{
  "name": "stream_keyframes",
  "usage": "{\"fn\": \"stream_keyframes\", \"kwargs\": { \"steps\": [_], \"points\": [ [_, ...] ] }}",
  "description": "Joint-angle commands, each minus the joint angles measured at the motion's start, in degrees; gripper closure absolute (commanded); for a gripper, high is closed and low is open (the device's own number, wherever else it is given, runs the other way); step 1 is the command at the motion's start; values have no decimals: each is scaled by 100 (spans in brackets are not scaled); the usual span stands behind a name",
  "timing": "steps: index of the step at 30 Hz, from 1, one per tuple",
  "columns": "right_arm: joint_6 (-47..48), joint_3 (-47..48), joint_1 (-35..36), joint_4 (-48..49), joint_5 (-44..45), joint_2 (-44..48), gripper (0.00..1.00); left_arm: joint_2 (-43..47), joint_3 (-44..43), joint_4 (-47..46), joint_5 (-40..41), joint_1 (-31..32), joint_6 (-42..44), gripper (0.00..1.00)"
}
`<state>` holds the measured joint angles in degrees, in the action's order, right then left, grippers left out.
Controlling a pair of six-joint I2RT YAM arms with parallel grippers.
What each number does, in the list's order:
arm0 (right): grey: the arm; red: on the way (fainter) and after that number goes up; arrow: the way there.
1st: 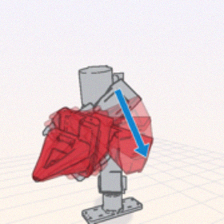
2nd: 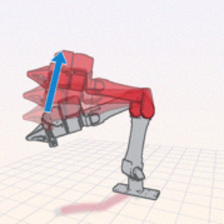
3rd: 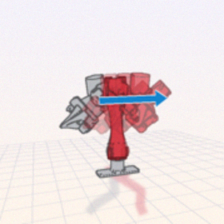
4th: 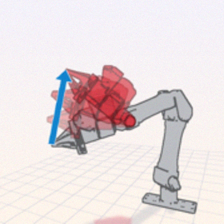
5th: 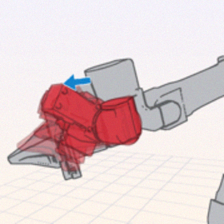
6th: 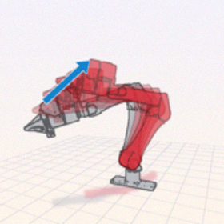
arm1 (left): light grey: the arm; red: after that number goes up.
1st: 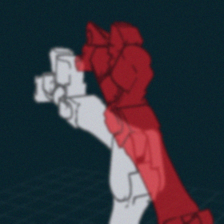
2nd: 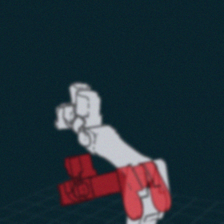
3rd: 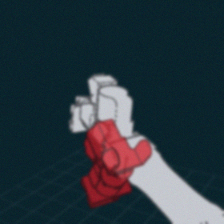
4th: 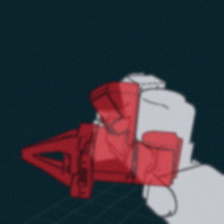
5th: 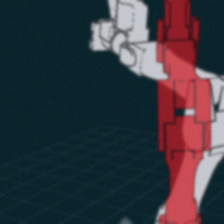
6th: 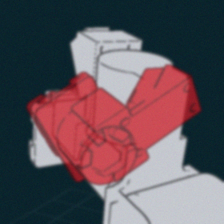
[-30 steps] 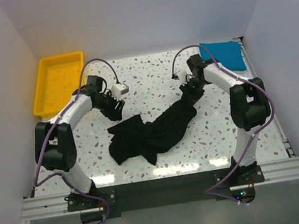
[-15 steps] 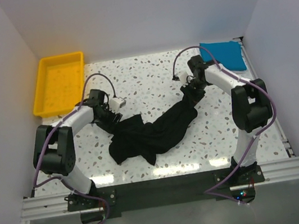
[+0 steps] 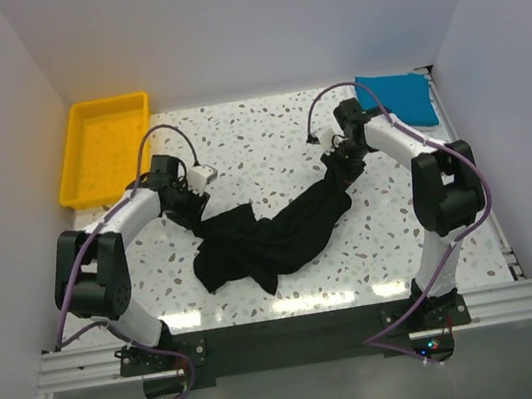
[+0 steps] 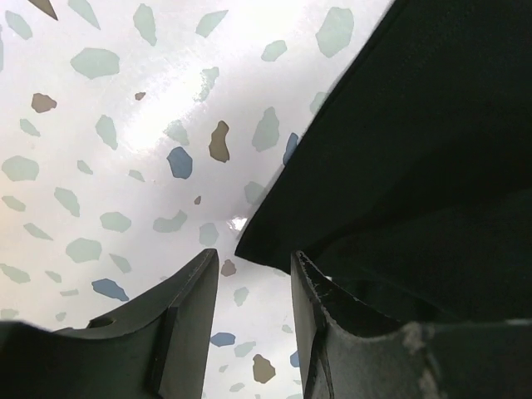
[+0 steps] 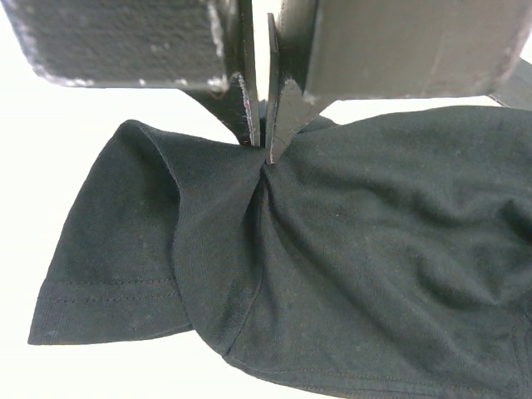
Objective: Fold and stack the t-shirts
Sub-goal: Flatten the tshirt out
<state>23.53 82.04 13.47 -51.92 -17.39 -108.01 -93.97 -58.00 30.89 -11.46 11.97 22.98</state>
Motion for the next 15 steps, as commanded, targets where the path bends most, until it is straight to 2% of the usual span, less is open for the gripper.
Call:
{"fn": "stream_keyframes", "kwargs": {
  "steps": [1, 7, 10, 11, 12, 14, 15],
  "points": [
    [108, 14, 6, -99, -10, 201, 100, -147, -168, -145, 39, -45, -127, 55],
    [117, -21, -3, -108, 25, 218, 100, -411, 16, -320, 179, -45, -127, 54],
    [117, -30, 6, -116, 34, 201, 100, -543, 139, -382, 224, -45, -127, 57],
    [126, -30, -3, -125, 34, 192, 100, -578, 157, -391, 180, -45, -127, 61],
    [117, -30, -3, -134, 34, 210, 100, -622, 122, -365, 119, -45, -84, 75],
    [152, -48, -3, -125, 69, 245, 100, -561, -70, -277, -4, -89, -66, 89],
    [161, -83, 6, -125, 86, 262, 100, -456, -167, -242, -40, -115, -48, 100]
  ]
}}
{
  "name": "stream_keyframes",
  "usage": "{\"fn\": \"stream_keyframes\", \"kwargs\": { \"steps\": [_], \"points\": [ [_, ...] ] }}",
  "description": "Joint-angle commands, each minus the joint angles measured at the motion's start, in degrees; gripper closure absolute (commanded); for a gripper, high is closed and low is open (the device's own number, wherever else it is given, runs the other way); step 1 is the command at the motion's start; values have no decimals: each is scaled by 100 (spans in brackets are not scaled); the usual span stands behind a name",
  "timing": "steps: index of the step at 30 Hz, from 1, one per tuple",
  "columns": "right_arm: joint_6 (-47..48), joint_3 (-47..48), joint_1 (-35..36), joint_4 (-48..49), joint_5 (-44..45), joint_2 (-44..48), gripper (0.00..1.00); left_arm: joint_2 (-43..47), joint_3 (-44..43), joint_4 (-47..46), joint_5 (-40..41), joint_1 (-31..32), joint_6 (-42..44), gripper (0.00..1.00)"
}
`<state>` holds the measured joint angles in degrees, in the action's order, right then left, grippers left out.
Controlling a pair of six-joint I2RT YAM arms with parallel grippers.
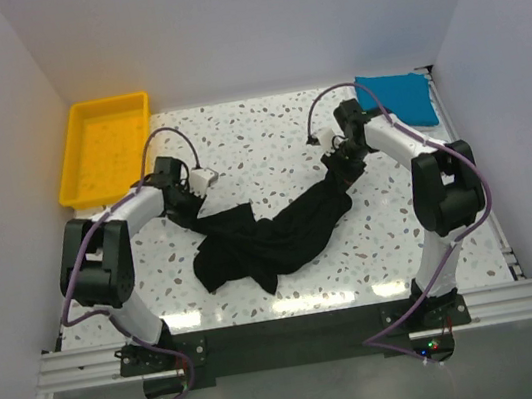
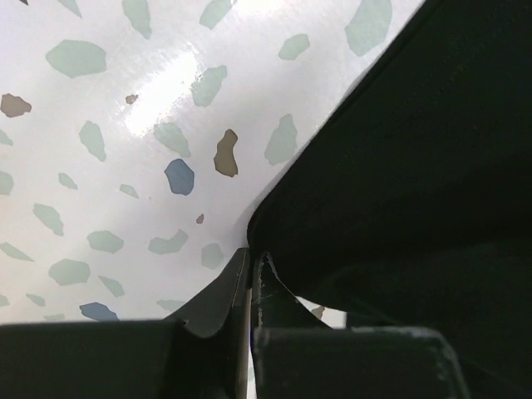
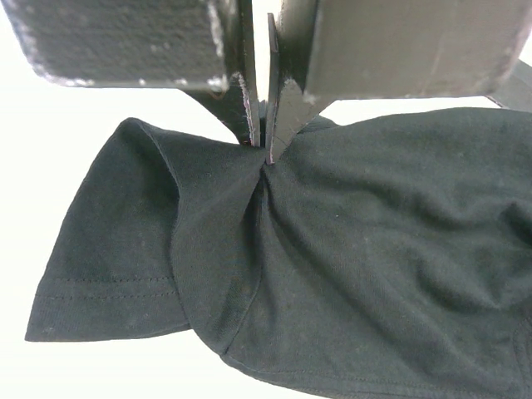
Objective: Fold and stack the t-shirts
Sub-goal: Flatten the tshirt out
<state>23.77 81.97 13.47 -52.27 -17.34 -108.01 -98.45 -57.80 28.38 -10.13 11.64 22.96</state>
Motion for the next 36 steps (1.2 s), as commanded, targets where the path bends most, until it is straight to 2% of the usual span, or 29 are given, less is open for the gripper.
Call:
{"fn": "stream_keyframes", "kwargs": {
  "steps": [1, 8, 14, 21, 24, 27, 31, 36],
  "points": [
    [154, -85, 6, -90, 99, 323, 100, 45, -318, 53, -217, -126, -29, 100],
    [321, -252, -3, -64, 328, 535, 100, 388, -1769, 19, -69, -636, 15, 100],
    [365, -445, -3, 24, 468, 693, 100, 634, -2085, -360, 29, -742, -2, 100],
    [471, -647, -29, 226, 846, 1087, 100, 968, -2033, -535, -59, -961, -248, 100],
    [506, -665, -152, 366, 1022, 1403, 100, 1118, -2095, -605, -269, -1163, -397, 100],
    [506, -438, -389, 498, 1084, 1737, 100, 1188, -2349, -554, -814, -1541, -538, 100],
    [409, 81, -653, 551, 926, 2107, 100, 1022, -3278, -212, -1533, -1735, -775, 100],
    [427, 284, -653, 586, 716, 2565, 100, 1012, -3844, 289, -1826, -1770, -1048, 100]
  ]
}}
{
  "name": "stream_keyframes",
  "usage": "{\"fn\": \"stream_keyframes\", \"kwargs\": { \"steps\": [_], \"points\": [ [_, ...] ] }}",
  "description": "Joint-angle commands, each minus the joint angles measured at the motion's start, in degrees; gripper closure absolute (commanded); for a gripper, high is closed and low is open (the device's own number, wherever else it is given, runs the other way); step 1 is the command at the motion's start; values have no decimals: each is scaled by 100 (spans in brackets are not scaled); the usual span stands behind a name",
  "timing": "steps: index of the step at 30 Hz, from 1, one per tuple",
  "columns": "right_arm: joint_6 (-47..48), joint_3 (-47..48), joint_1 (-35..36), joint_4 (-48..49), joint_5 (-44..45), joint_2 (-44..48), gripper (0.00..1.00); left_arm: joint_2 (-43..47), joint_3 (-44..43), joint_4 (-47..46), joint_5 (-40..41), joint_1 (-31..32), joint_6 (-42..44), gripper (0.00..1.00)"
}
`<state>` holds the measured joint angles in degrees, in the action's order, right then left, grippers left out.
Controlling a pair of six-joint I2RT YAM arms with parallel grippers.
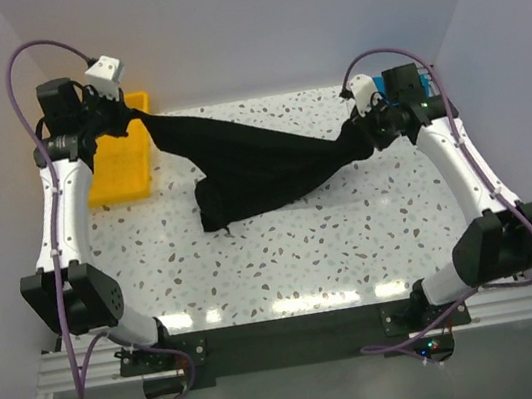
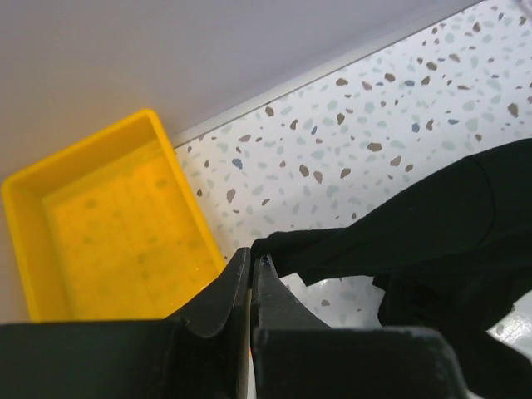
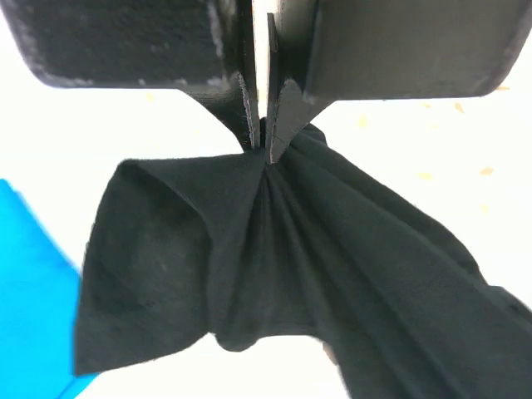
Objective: Fold and stack the t-shirts
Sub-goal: Flatten the tshirt out
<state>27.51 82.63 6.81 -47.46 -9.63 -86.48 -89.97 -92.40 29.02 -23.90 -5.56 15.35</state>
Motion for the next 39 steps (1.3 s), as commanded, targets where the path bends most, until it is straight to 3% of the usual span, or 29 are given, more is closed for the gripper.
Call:
{"fn": "stream_keyframes", "kwargs": {
  "steps": [1, 4, 9, 14, 16, 20, 26, 31, 33, 35, 39],
  "points": [
    [62, 201, 22, 114, -92, 473, 100, 199, -358, 288, -423, -50, -322, 100],
    [79, 8, 13, 176, -118, 789, 100, 567, 18, 473, -239, -50, -305, 100],
    [351, -493, 22, -17, -92, 1764, 100, 2008, 810, 666, 16, -199, -174, 100],
    [501, -704, 22, -333, 40, 2740, 100, 3317, 917, 1009, 544, -191, 2, 100],
    [554, -731, 13, -369, 92, 2864, 100, 3477, 803, 1246, 597, -191, 55, 100],
    [537, -801, 22, -290, 41, 2409, 100, 3268, 688, 1800, -141, 19, 284, 100],
    [510, -678, 75, -580, -453, 1380, 100, 2582, 1599, 1925, 877, 2634, 320, 100],
    [650, -1196, 58, -475, 92, 1133, 100, 1809, 1928, 1722, 870, 3797, 318, 80],
    [755, -1372, 58, -422, 276, 1159, 100, 1729, 1997, 1616, 704, 4465, 459, 64],
    [809, -1662, 31, -282, 549, 1247, 100, 1720, 2138, 1546, 563, 4957, 731, 55],
    [949, -2031, -22, -298, 708, 1335, 100, 1676, 2209, 1616, 124, 4977, 1056, 43]
  ]
}}
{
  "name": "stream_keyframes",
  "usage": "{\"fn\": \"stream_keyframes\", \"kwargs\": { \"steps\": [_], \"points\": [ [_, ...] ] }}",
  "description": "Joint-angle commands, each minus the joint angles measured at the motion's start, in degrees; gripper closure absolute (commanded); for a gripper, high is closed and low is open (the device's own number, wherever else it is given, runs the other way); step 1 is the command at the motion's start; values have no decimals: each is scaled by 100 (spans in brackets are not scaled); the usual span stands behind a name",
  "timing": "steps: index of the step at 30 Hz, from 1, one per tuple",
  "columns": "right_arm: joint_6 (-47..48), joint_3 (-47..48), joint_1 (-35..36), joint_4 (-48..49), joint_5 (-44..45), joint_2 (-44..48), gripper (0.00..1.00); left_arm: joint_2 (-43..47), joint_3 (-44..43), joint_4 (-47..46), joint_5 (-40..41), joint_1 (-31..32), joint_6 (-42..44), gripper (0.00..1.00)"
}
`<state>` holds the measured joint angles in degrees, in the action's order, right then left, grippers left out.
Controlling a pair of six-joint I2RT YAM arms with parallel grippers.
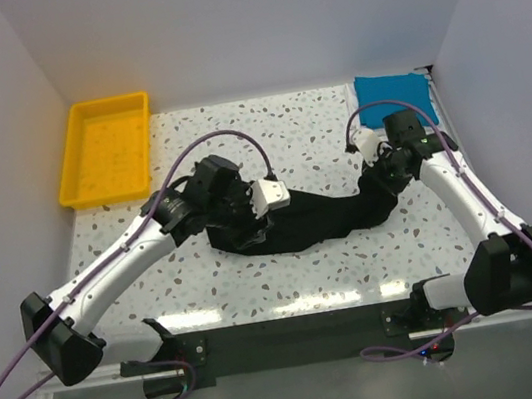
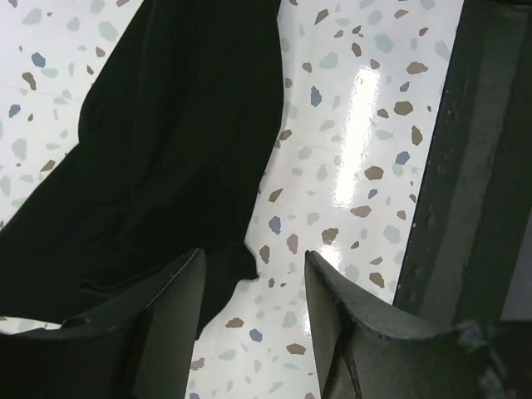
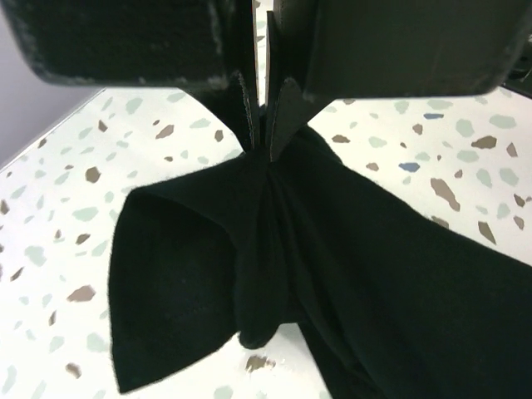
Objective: Fold and stack the t-shirts
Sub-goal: Flatten the tshirt out
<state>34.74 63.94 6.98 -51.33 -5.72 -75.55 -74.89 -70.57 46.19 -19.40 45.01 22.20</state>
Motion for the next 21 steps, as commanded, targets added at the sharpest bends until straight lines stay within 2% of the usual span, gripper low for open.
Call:
{"fn": "stream_keyframes", "kwargs": {
  "steps": [1, 4, 5, 7, 10, 11, 13, 14, 16, 17, 21],
  "points": [
    [235, -215, -39, 88, 317, 251, 100, 185, 17, -102, -415, -263, 434, 43],
    [261, -347, -39, 79, 308, 251, 100, 195, -1, -295, -889, -939, 452, 34],
    [287, -356, -39, 71, 299, 225, 100, 142, -97, -339, -969, -1420, 470, 30],
    [305, -382, -39, 36, 290, 198, 100, -112, -316, -226, -952, -1897, 715, 28],
    [367, -400, -39, 53, 290, 128, 100, -525, -658, 264, -1056, -2241, 1531, 24],
    [375, -383, -30, 62, 290, 102, 100, -761, -817, 528, -1458, -2312, 2229, 25],
    [367, -330, -39, 9, 273, 5, 100, -1000, -1299, 1317, -1750, -2331, 2927, 26],
    [349, -278, -30, -26, 264, -30, 100, -1166, -1441, 1557, -2047, -2313, 3636, 26],
    [314, -251, -30, -26, 220, -100, 100, -1290, -1635, 1952, -2130, -2069, 4202, 26],
    [288, -242, -30, -17, 220, -109, 100, -1387, -1636, 2050, -1886, -1893, 4710, 26],
    [200, -198, -30, -26, 167, -215, 100, -1642, -1276, 2078, -1110, -813, 5373, 30]
  ]
}}
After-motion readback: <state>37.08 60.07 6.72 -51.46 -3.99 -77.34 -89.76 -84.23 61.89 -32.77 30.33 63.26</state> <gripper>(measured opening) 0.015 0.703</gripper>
